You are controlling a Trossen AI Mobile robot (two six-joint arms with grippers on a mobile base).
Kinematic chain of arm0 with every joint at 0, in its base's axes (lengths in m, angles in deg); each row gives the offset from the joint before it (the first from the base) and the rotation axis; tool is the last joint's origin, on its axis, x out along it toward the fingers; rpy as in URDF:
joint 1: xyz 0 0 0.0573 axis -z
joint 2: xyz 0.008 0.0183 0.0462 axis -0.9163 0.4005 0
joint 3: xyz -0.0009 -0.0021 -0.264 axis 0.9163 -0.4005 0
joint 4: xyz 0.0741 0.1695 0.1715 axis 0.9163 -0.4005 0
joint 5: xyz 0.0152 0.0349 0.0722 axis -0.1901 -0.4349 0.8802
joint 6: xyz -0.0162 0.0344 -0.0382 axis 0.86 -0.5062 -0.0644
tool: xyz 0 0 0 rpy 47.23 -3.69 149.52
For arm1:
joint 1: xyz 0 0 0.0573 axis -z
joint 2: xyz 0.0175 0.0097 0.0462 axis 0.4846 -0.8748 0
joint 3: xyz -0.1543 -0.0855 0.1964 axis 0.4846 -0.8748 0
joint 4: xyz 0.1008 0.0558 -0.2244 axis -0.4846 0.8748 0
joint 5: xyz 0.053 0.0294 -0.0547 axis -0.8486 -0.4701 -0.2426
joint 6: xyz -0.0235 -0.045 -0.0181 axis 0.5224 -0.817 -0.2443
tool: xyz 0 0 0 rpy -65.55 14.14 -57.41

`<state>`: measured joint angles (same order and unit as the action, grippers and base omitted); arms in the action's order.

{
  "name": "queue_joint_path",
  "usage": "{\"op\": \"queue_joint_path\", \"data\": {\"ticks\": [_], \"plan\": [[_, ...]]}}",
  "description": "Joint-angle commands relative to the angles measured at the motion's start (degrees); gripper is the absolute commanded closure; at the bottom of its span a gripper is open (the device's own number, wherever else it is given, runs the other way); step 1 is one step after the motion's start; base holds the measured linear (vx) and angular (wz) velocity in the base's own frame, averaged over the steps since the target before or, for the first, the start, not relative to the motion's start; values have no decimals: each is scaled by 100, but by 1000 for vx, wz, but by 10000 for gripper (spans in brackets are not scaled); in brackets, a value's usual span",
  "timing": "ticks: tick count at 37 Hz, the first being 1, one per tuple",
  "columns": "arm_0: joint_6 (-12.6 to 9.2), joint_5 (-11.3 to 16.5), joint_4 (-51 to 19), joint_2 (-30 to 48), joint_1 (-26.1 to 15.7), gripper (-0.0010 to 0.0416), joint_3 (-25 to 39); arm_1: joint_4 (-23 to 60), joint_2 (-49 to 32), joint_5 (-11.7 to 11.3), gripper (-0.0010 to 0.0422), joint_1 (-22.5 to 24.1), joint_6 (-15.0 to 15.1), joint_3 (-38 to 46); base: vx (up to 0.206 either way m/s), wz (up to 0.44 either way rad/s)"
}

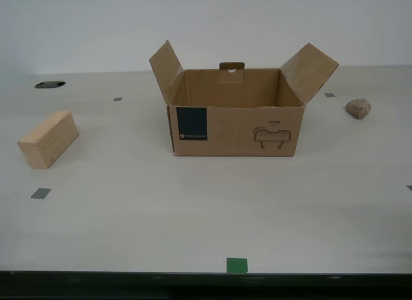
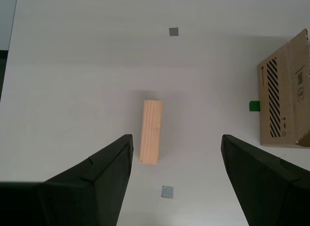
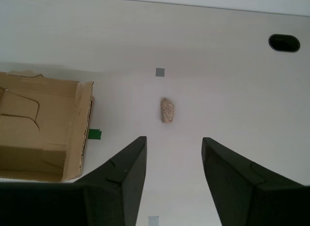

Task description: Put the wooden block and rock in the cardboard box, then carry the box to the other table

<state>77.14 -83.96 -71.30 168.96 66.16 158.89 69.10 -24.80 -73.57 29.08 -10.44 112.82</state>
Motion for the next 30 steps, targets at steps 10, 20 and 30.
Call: {"op": "queue_joint_path", "data": {"ticks": [10,20,30], "plan": [[-9,-28,-22,-2,0,67,2,0,-2,9,116,-2,0,4,0,0],[-4,-28,-44,-2,2,21,2,-13,-2,9,86,-2,44,4,0,0],[-9,-28,-74,-2,2,10,2,-26,-2,7,53,-4,168,4,0,0]]}}
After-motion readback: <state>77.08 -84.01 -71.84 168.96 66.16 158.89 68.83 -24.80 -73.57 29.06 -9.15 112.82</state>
